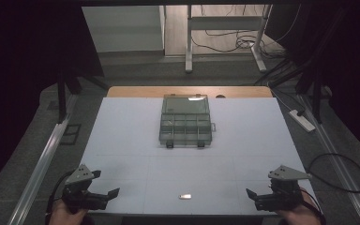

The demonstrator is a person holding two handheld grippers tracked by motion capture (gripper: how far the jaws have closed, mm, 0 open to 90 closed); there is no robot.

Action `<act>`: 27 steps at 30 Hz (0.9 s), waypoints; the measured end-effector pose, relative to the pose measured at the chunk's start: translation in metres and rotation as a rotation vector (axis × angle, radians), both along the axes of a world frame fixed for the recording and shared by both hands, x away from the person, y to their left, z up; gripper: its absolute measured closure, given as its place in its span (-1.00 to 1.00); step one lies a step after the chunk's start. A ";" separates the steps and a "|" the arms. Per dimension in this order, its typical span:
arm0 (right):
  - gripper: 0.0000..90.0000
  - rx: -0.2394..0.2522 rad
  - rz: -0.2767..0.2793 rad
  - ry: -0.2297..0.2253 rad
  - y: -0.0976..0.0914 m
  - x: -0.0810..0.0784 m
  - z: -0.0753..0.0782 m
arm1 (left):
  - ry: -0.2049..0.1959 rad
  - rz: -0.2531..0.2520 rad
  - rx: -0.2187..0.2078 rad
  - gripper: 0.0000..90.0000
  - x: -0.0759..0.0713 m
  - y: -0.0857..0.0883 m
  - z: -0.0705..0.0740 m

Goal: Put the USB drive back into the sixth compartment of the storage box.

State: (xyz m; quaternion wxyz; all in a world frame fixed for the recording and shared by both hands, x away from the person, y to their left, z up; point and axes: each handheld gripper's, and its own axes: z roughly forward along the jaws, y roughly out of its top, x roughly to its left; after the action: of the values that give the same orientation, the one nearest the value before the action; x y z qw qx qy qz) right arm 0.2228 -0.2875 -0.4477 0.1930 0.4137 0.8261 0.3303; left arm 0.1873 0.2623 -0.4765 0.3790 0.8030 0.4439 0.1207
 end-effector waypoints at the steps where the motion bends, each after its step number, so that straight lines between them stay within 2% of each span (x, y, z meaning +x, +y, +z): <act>1: -1.00 0.004 0.004 -0.002 0.000 0.000 0.000 | 0.000 0.001 -0.001 -0.92 0.000 0.000 0.000; 6: -1.00 0.030 0.020 -0.013 0.003 0.003 0.001 | -0.001 -0.002 0.000 -0.92 0.000 0.000 0.000; 13: -1.00 0.039 0.044 -0.019 0.007 0.006 0.000 | 0.001 -0.002 0.000 -0.92 0.000 0.000 0.000; 27: -1.00 0.048 0.126 0.016 0.029 0.014 -0.004 | 0.002 -0.003 -0.001 -0.92 0.000 -0.001 0.000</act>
State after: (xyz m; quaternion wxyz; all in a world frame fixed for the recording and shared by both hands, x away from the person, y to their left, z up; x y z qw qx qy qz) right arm 0.2372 -0.2584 -0.4515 0.1552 0.3680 0.8439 0.3581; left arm 0.1878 0.2617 -0.4769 0.3790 0.8036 0.4431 0.1191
